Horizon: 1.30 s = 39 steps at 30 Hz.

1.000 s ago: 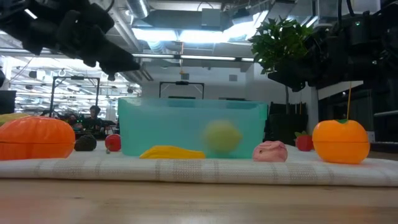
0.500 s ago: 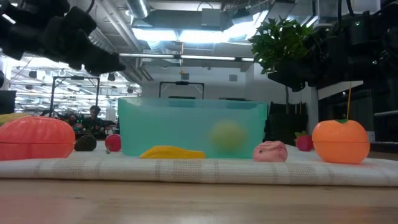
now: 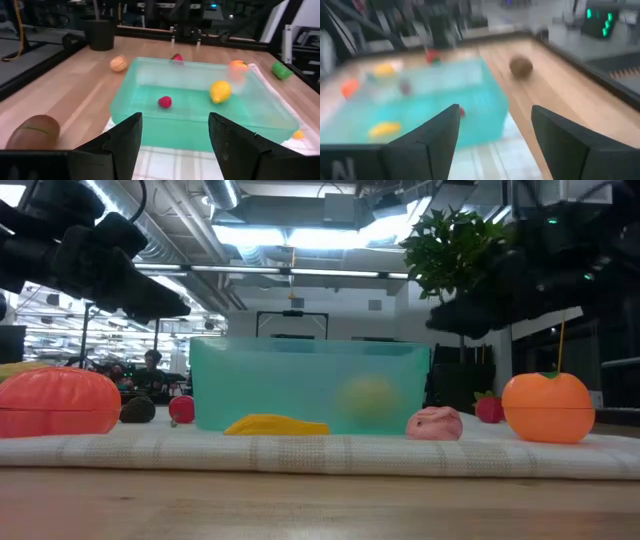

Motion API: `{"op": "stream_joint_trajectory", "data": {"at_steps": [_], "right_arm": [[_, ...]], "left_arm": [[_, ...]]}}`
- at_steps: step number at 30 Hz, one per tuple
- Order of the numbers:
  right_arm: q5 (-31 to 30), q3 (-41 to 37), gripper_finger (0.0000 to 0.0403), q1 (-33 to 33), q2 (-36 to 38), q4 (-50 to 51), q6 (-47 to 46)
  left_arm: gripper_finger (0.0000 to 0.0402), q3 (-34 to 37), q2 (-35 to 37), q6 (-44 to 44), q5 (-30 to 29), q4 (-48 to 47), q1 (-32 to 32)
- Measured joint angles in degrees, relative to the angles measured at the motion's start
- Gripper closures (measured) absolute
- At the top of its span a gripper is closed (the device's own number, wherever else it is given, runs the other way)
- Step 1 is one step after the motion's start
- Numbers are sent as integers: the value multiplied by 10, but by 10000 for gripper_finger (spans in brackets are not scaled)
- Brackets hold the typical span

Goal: Pick and placing Produce into tupperware
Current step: Put the potato into the blue bin

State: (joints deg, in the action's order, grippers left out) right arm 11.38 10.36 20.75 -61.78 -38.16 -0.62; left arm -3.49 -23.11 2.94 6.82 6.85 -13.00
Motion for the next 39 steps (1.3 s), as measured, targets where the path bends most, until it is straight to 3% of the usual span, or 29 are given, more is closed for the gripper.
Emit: {"op": "stream_joint_trajectory", "data": {"at_steps": [5, 12, 29, 39], "right_arm": [[-62, 85, 154, -20, 0, 186, 42], [-80, 158, 154, -27, 0, 310, 61], [-133, 171, 154, 2, -40, 306, 123], [-99, 243, 154, 17, -112, 378, 118]], "left_arm": [[182, 0, 0, 12, 2, -3, 0], [182, 0, 0, 15, 2, -19, 0], [182, 0, 0, 16, 1, -18, 0], [182, 0, 0, 17, 1, -17, 0]]}}
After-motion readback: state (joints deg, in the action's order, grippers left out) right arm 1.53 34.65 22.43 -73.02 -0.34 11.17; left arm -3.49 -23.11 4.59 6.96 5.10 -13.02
